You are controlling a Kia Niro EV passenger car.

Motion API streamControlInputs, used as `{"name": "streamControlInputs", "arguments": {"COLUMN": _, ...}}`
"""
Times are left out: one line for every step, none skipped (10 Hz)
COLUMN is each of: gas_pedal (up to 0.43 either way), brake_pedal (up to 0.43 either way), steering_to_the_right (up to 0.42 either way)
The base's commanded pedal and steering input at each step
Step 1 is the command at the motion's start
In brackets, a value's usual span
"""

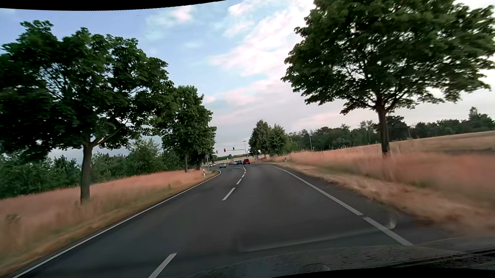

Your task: Follow the waypoints while adhering to traffic rules and regulations

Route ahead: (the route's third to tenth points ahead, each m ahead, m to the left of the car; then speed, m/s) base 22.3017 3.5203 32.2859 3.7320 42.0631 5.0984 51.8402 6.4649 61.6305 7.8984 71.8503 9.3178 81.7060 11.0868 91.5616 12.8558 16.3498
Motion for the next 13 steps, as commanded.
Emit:
{"name": "streamControlInputs", "arguments": {"gas_pedal": 0.000, "brake_pedal": 0.000, "steering_to_the_right": -0.012}}
{"name": "streamControlInputs", "arguments": {"gas_pedal": 0.000, "brake_pedal": 0.000, "steering_to_the_right": -0.012}}
{"name": "streamControlInputs", "arguments": {"gas_pedal": 0.000, "brake_pedal": 0.000, "steering_to_the_right": -0.012}}
{"name": "streamControlInputs", "arguments": {"gas_pedal": 0.000, "brake_pedal": 0.000, "steering_to_the_right": -0.012}}
{"name": "streamControlInputs", "arguments": {"gas_pedal": 0.000, "brake_pedal": 0.000, "steering_to_the_right": -0.012}}
{"name": "streamControlInputs", "arguments": {"gas_pedal": 0.000, "brake_pedal": 0.000, "steering_to_the_right": -0.012}}
{"name": "streamControlInputs", "arguments": {"gas_pedal": 0.000, "brake_pedal": 0.000, "steering_to_the_right": -0.012}}
{"name": "streamControlInputs", "arguments": {"gas_pedal": 0.000, "brake_pedal": 0.000, "steering_to_the_right": -0.012}}
{"name": "streamControlInputs", "arguments": {"gas_pedal": 0.000, "brake_pedal": 0.012, "steering_to_the_right": -0.013}}
{"name": "streamControlInputs", "arguments": {"gas_pedal": 0.000, "brake_pedal": 0.012, "steering_to_the_right": -0.013}}
{"name": "streamControlInputs", "arguments": {"gas_pedal": 0.000, "brake_pedal": 0.037, "steering_to_the_right": -0.013}}
{"name": "streamControlInputs", "arguments": {"gas_pedal": 0.000, "brake_pedal": 0.055, "steering_to_the_right": -0.013}}
{"name": "streamControlInputs", "arguments": {"gas_pedal": 0.000, "brake_pedal": 0.067, "steering_to_the_right": -0.014}}
